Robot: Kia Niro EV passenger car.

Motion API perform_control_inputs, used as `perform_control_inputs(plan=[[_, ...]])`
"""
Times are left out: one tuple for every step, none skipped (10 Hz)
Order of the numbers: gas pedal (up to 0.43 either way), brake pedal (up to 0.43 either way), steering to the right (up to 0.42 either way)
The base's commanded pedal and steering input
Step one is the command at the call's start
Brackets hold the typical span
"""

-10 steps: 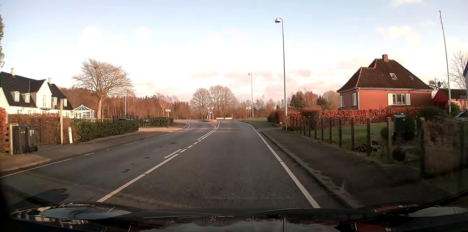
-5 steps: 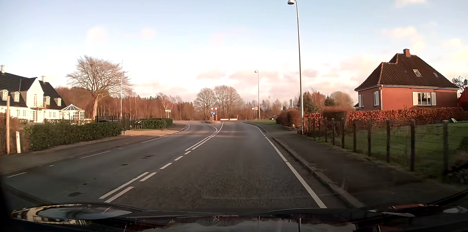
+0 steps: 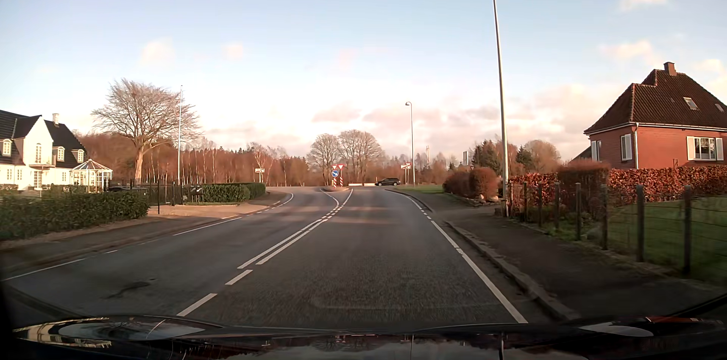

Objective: Follow the waypoints while adhering to traffic rules and regulations

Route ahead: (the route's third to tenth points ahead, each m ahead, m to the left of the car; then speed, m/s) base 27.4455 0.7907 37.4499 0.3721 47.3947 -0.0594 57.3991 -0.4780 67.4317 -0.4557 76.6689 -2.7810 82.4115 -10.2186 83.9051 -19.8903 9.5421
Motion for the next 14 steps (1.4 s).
perform_control_inputs(plan=[[0.157, 0.0, -0.014], [0.157, 0.0, -0.013], [0.157, 0.0, -0.012], [0.157, 0.0, -0.012], [0.157, 0.0, -0.011], [0.157, 0.0, -0.009], [0.138, 0.0, -0.004], [0.138, 0.0, -0.003], [0.138, 0.0, -0.003], [0.15, 0.0, -0.003], [0.15, 0.0, -0.003], [0.15, 0.0, -0.003], [0.15, 0.0, -0.003], [0.15, 0.0, -0.003]])
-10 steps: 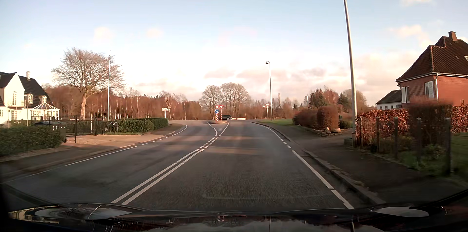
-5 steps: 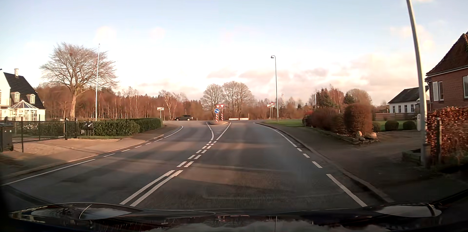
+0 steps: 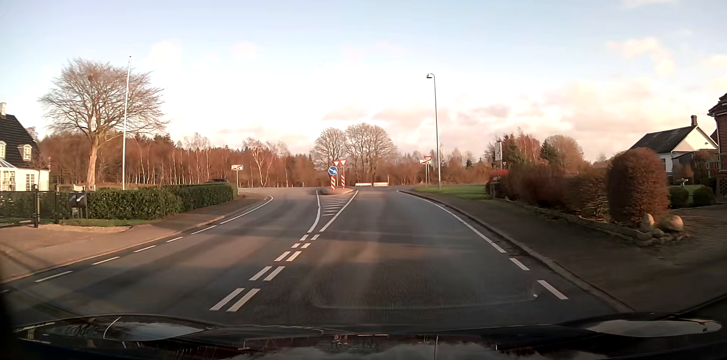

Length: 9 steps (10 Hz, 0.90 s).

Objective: Follow the waypoints while adhering to traffic rules and regulations

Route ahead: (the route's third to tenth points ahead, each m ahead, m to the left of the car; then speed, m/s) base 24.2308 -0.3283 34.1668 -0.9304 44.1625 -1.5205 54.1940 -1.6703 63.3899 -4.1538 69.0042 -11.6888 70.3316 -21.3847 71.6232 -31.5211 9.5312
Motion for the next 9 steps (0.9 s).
perform_control_inputs(plan=[[0.13, 0.0, -0.003], [0.13, 0.0, -0.003], [0.13, 0.0, -0.007], [0.118, 0.0, -0.008], [0.118, 0.0, -0.008], [0.118, 0.0, -0.008], [0.098, 0.0, -0.008], [0.098, 0.0, -0.009], [0.098, 0.0, -0.009]])
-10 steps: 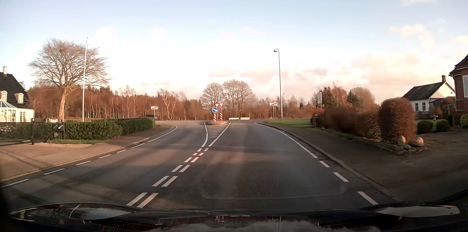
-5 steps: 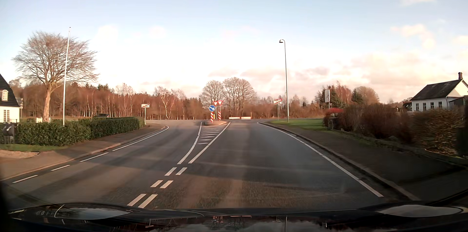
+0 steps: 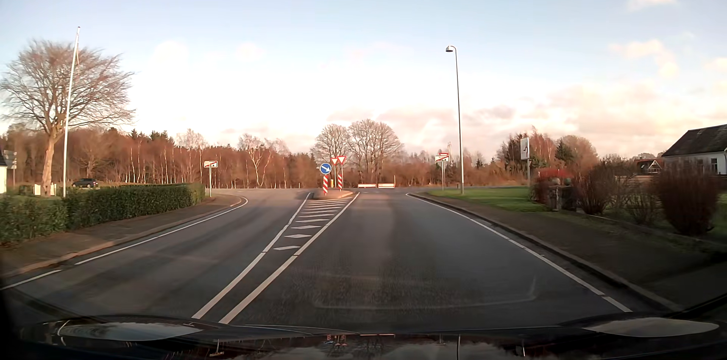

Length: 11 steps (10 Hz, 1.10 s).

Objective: Follow the waypoints while adhering to traffic rules and regulations

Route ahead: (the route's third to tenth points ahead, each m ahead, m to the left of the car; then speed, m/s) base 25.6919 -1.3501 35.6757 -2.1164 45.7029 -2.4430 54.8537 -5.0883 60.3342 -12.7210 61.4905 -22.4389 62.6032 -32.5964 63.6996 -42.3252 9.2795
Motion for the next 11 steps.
perform_control_inputs(plan=[[0.098, 0.0, -0.009], [0.098, 0.0, -0.009], [0.087, 0.0, -0.009], [0.087, 0.0, -0.009], [0.067, 0.0, -0.01], [0.059, 0.0, -0.009], [0.059, 0.0, -0.007], [0.047, 0.0, -0.004], [0.028, 0.0, 0.002], [0.028, 0.0, 0.006], [0.028, 0.0, 0.007]])
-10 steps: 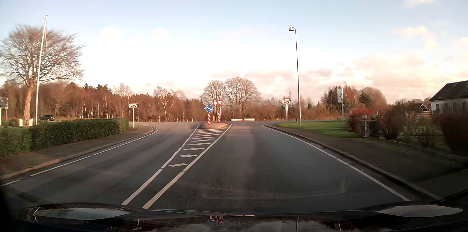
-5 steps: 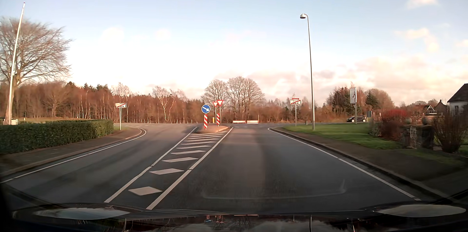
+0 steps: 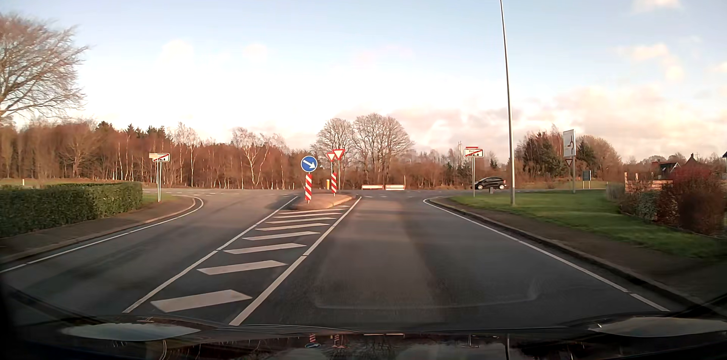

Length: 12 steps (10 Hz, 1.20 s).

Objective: Follow the waypoints while adhering to traffic rules and regulations

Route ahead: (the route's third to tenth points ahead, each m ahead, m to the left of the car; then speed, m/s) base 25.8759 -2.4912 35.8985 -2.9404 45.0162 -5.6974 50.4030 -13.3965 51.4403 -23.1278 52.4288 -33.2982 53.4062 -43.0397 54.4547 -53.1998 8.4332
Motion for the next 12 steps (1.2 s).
perform_control_inputs(plan=[[0.028, 0.0, 0.009], [0.028, 0.0, 0.008], [0.028, 0.0, 0.008], [0.02, 0.0, 0.007], [0.02, 0.0, 0.007], [0.008, 0.0, 0.005], [0.0, 0.0, 0.005], [0.008, 0.0, 0.005], [0.028, 0.0, 0.005], [0.059, 0.0, 0.005], [0.087, 0.0, 0.003], [0.098, 0.0, 0.003]])
